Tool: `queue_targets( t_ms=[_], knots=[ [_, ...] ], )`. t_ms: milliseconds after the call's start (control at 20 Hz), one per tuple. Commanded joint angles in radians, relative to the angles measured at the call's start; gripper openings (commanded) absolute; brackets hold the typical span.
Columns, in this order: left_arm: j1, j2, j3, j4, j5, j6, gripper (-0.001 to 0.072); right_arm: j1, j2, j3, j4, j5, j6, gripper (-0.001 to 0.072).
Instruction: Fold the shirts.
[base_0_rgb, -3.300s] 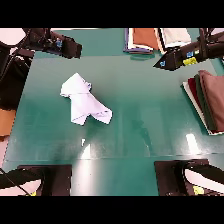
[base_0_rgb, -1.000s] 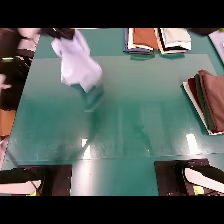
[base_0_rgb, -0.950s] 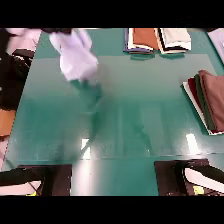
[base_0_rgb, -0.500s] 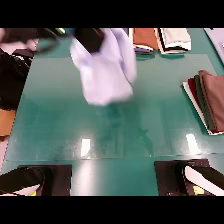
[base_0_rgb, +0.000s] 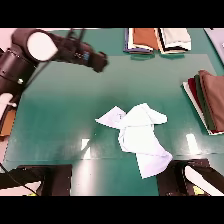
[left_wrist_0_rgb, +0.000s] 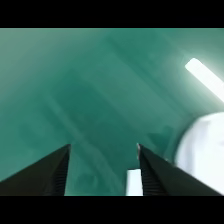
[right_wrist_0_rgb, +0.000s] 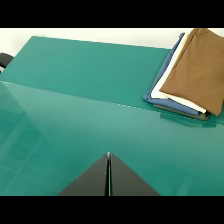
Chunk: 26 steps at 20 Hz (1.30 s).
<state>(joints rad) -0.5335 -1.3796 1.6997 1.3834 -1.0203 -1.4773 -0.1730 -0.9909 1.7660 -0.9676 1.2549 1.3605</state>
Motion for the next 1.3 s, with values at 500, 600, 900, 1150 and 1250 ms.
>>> queue_targets(
  t_ms=[500, 600, 900, 1150, 1250],
  knots=[
    [0.101, -0.053, -0.661, -0.344, 0.056, 0.098, 0.0495, -0.001, 0.002, -0.004, 0.0, 0.066, 0.001, 0.0017],
    [0.059, -0.095, -0.667, -0.351, 0.066, 0.098, 0.0495, -0.001, 0.002, -0.004, 0.0, 0.067, 0.001, 0.0017],
    [0.01, -0.121, -0.664, -0.374, 0.096, 0.098, 0.0338, -0.001, 0.001, -0.005, -0.002, 0.121, 0.001, 0.0017],
    [0.126, -0.077, -0.503, -0.366, 0.047, 0.098, 0.0025, -0.002, 0.053, -0.237, -0.046, 0.178, 0.001, 0.0017],
    [0.209, -0.019, -0.426, -0.365, 0.049, 0.098, 0.0026, -0.002, 0.096, -0.427, -0.126, 0.165, 0.004, 0.0017]
  ],
)
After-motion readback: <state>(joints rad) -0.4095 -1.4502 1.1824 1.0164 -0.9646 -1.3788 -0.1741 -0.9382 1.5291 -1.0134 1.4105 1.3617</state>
